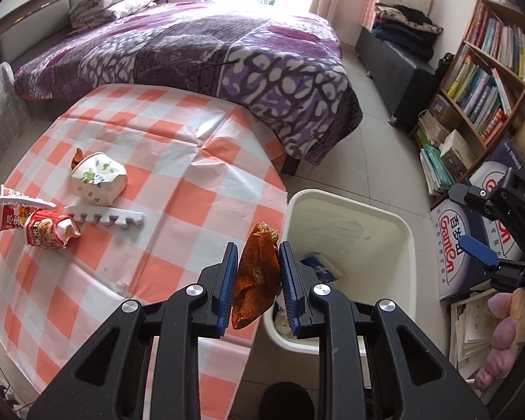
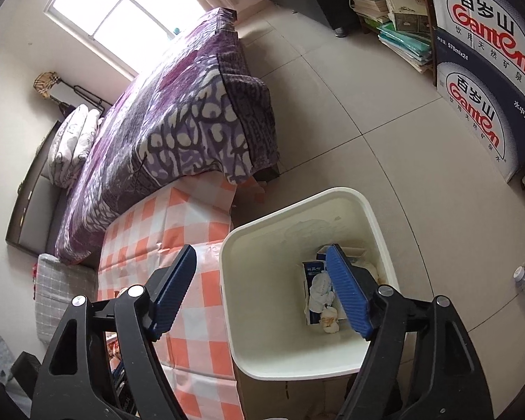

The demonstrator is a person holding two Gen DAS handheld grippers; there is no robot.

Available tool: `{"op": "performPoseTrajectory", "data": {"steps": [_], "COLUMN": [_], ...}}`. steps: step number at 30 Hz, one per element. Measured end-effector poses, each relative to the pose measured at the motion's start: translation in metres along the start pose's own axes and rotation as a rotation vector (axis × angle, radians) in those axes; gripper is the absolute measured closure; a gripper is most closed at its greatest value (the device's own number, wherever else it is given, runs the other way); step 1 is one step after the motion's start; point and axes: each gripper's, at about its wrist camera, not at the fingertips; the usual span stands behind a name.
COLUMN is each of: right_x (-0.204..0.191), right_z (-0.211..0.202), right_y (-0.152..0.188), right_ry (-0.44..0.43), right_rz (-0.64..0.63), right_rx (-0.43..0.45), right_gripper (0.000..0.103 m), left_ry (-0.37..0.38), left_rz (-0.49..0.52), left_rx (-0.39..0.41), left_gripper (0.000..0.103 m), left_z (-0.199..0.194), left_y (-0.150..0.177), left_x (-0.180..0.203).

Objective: Collect trash
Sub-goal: 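Carry the snack box and brown scrap over the bin with both grippers, then open both grippers to drop the snack box and scrap into the bin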

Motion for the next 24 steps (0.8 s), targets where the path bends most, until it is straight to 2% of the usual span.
{"op": "performPoseTrajectory", "data": {"steps": [19,20,21,23,24], "right_x": [0.049,0.05,0.052,0.054,0.055], "right_z": [-0.016,-0.016,-0.016,-0.015,-0.015], "right_y": [-0.021,-0.021,-0.022,-0.023,-0.023], "right_ry": [-0.045,-0.045,-0.043,-0.04,-0.037], "right_rz": [0.179,0.182,0.187,0.193,0.194], "right_rx": [0.037,0.037,0.037,0.037,0.036], "right_gripper": [0.021,0.02,0.02,0.02,0.02], "left_ry": [0.056,0.065,0.073,0.087,0.091], "left_rz": [0.147,0.152,0.152,0.141,0.136], "left_rx": [-0.012,-0.011,-0.011,-0.01,-0.008], "left_gripper": [0.077,0.075,0.061,0.046,0.046], "left_z": [0.013,0.013,0.014,0.014,0.015], "left_y": [-0.001,-0.001,-0.001,-0.002,-0.002], "left_x": [0.08,0.083,0.084,0.084,0.084]}}
Point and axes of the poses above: each gripper's, at about its wrist camera, not at the fingertips, and z roughly the way its jaws point, x to its right, y to its underside, and after that the axes turned 1 degree about -z, right-handed
